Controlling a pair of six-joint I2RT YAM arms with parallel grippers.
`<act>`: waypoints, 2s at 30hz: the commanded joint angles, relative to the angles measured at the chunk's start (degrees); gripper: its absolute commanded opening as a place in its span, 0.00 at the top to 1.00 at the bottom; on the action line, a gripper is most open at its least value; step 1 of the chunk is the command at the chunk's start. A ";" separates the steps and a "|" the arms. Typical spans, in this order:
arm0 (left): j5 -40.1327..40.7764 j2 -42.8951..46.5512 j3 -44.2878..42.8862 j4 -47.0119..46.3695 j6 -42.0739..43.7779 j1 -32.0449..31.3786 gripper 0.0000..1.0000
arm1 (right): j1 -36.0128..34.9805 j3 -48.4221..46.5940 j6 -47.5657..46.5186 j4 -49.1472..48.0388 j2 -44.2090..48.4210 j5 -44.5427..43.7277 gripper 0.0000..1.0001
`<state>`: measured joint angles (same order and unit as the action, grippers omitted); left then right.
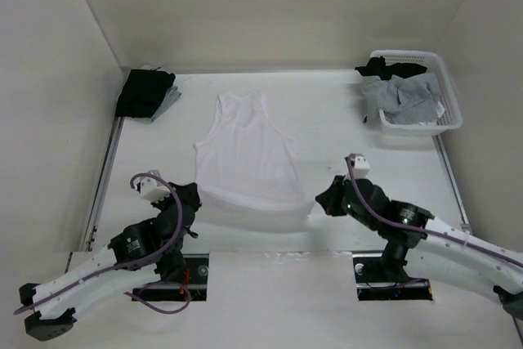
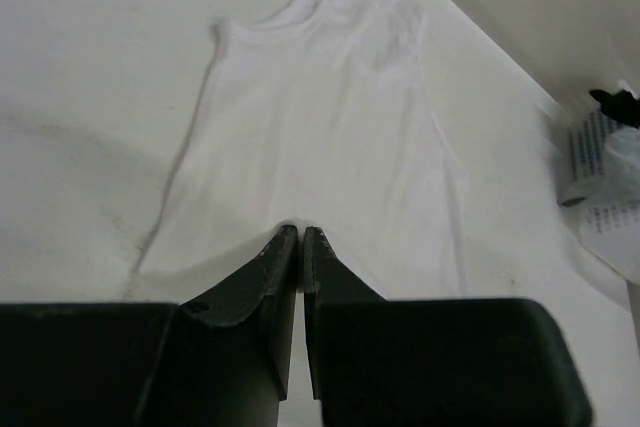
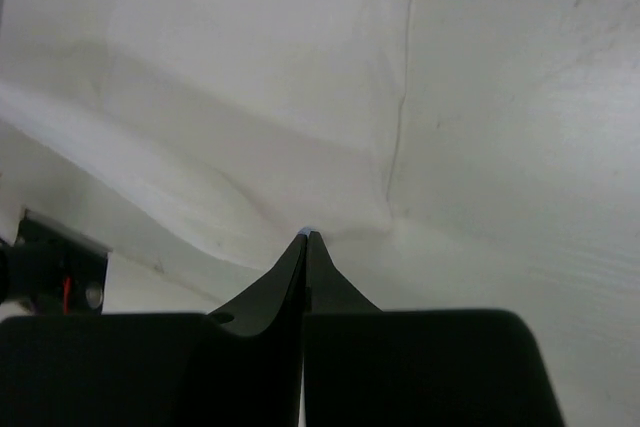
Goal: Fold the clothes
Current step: Fold the tank top
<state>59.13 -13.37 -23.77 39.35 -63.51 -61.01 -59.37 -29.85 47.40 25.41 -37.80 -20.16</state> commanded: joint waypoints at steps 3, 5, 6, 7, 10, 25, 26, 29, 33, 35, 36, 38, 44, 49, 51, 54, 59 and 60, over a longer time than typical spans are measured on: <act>6.69 -9.11 -5.31 -12.33 3.36 8.04 0.96 | 16.84 -11.36 -12.84 -15.97 -15.95 7.48 1.00; 4.51 -15.25 -6.98 -24.08 11.95 14.70 0.96 | 23.27 -16.01 -14.61 -20.21 -22.55 12.32 1.00; 0.58 -18.77 -7.60 -31.46 17.48 18.48 0.96 | 25.21 -18.38 -15.22 -21.62 -25.54 14.34 1.00; -5.02 -22.20 -8.04 -39.10 22.41 22.78 0.96 | 27.06 -21.10 -15.66 -22.76 -28.61 15.58 1.00; -19.73 -32.21 -12.16 -49.81 26.24 33.43 0.96 | 30.58 -29.01 -16.72 -24.61 -37.14 18.57 1.00; -37.60 -84.34 -39.14 -59.92 21.32 54.73 0.94 | 41.13 -71.56 -17.34 -20.49 -79.60 26.93 1.00; -38.12 -86.98 -41.07 -59.92 21.40 54.91 0.93 | 41.75 -73.84 -16.90 -19.70 -81.45 27.37 1.00; -38.39 -92.88 -45.92 -58.52 20.79 55.43 0.87 | 42.11 -79.83 -16.64 -18.03 -86.46 26.58 0.90; -36.38 -92.55 -46.46 -58.60 20.35 55.79 0.65 | 42.02 -81.35 -15.93 -18.81 -88.59 25.88 0.53; -35.67 -89.13 -44.18 -59.48 20.88 55.52 0.53 | 41.84 -76.18 -15.67 -20.39 -85.18 25.79 0.51; -35.93 -86.50 -41.73 -60.26 21.14 54.48 0.49 | 41.75 -72.06 -15.67 -22.05 -82.55 25.53 0.51; -35.41 -80.45 -34.98 -61.93 22.10 51.50 0.48 | 40.36 -63.11 -15.58 -26.09 -77.02 24.91 0.57; -32.33 -64.62 -10.81 -61.16 19.48 42.26 0.53 | 34.64 -34.97 -11.81 -36.03 -62.24 20.70 1.00; -32.50 -52.05 2.22 -53.51 14.04 41.54 0.53 | 32.00 -19.22 -7.77 -41.22 -53.35 14.72 0.66; -34.69 -50.27 4.51 -52.80 12.88 42.95 0.53 | 31.91 -17.18 -6.88 -40.79 -53.08 16.20 0.58; -40.31 -51.66 5.40 -53.76 12.71 46.46 0.51 | 31.91 -13.67 -5.22 -42.27 -53.86 19.28 0.53; -47.35 -56.23 6.01 -58.68 11.92 50.68 0.51 | 31.91 -12.34 -3.72 -45.27 -56.93 21.83 0.51; -47.88 -57.03 6.02 -59.04 11.57 51.30 0.52 | 31.91 -12.69 -3.45 -45.53 -57.99 22.27 0.51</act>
<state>16.49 -68.82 -18.37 -15.05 -50.26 -11.09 -27.55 -42.15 41.93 -14.02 -93.84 0.30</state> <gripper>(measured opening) 0.487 0.486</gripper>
